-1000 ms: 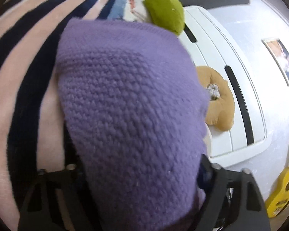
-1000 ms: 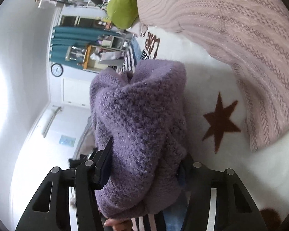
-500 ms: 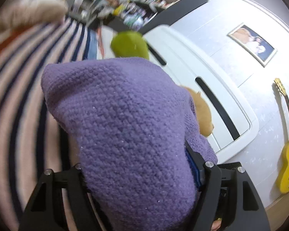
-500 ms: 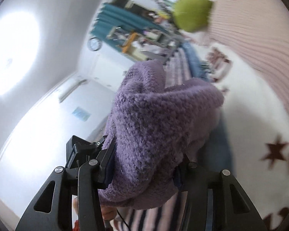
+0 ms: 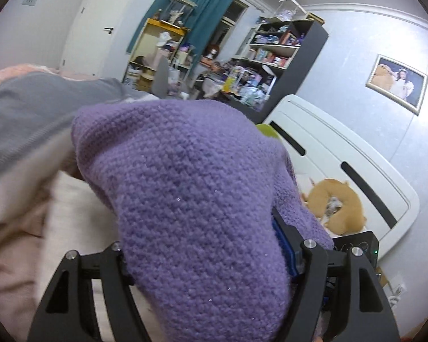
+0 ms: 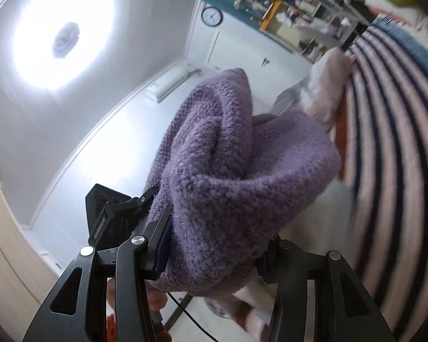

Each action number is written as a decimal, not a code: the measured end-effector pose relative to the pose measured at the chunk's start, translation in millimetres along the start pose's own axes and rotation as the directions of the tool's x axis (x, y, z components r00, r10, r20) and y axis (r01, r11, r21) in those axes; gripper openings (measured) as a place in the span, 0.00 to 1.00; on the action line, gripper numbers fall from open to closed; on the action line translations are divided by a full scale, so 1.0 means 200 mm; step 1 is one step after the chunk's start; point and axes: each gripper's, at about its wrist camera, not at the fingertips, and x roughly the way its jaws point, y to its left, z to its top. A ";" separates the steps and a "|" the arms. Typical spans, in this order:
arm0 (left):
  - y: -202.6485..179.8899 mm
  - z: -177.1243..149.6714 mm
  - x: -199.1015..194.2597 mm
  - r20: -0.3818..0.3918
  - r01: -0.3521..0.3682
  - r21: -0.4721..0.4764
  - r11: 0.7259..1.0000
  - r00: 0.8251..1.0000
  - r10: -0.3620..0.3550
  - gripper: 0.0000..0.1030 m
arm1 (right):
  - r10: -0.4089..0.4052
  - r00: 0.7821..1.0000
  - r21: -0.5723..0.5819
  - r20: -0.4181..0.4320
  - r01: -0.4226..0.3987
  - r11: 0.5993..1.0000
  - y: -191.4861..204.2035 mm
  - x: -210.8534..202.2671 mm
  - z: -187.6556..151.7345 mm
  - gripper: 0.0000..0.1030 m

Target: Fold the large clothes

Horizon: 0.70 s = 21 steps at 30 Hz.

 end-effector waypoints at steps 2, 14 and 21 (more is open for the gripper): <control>0.13 0.04 -0.04 -0.015 -0.023 0.016 1.000 1.000 0.023 0.68 | -0.003 1.000 0.006 -0.017 0.003 1.000 0.03 0.15 -0.04 0.41; 0.77 -0.19 0.20 -0.128 -0.062 -0.068 0.996 0.990 0.053 0.78 | -0.206 0.973 -0.048 -0.104 0.202 0.978 -0.20 0.53 -0.46 0.40; 0.72 -0.21 0.15 -0.141 -0.165 -0.049 0.985 0.978 0.157 0.92 | -0.172 0.968 -0.041 -0.181 0.167 0.985 -0.29 0.54 -0.36 0.54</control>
